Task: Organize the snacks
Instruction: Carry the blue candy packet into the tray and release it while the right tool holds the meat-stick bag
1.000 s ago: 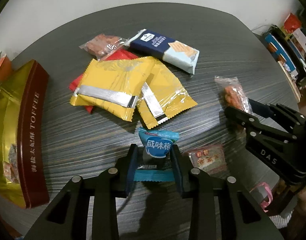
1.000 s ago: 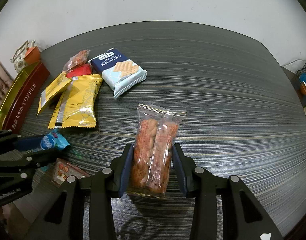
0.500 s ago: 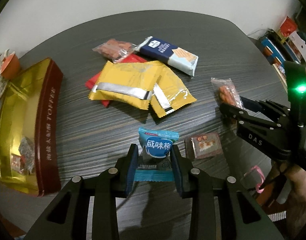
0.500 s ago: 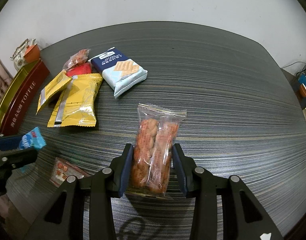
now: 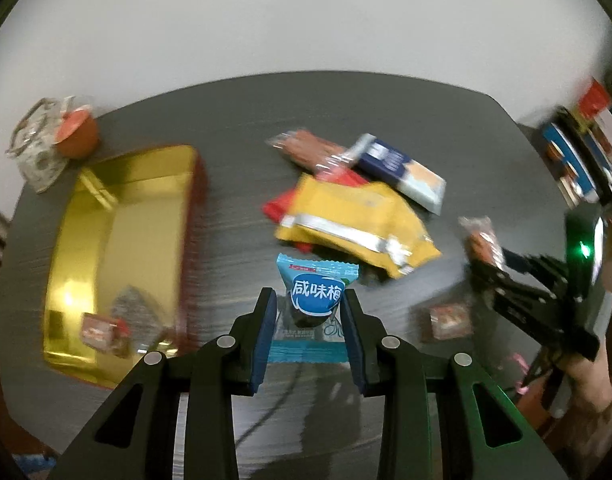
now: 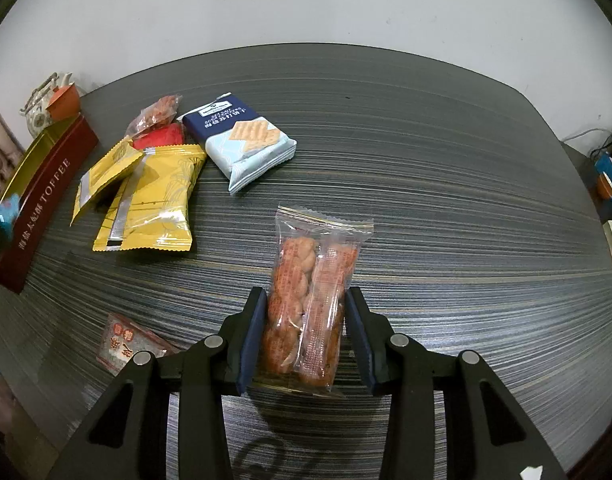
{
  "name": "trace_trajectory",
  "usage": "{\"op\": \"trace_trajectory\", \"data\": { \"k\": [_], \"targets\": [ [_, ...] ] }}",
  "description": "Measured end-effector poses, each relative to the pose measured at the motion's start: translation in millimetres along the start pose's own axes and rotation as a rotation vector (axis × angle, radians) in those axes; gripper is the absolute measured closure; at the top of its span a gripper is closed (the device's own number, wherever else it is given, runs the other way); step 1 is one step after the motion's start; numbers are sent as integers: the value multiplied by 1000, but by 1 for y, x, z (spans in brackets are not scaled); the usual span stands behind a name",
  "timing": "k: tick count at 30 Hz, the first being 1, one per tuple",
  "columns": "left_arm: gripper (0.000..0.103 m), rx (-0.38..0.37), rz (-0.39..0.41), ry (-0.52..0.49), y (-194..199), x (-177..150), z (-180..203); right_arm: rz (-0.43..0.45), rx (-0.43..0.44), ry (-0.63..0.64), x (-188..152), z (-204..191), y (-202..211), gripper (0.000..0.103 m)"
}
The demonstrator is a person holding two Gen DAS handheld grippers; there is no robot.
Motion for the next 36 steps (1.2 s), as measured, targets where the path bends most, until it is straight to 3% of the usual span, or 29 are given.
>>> {"op": "trace_trajectory", "data": {
  "k": [14,24,36],
  "targets": [
    [69,184,-20,200,3,-23,-127,11,-24,6,-1,-2,-1,65],
    [69,214,-73,248,-22,-37,-159,16,-34,-2,-1,-1,-2,65],
    [69,213,-117,252,-40,-46,-166,13,-43,-14,-1,-1,-5,65]
  ]
}}
Point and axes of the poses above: each gripper's, at about its wrist camera, not at the fingertips, and y roughly against the way its jaws point, z to its right, x to its top, the point moved 5 cm from there along -y, roughly the way its jaws point, and after that the axes turned 10 degrees about -y, right-handed, at the moved point
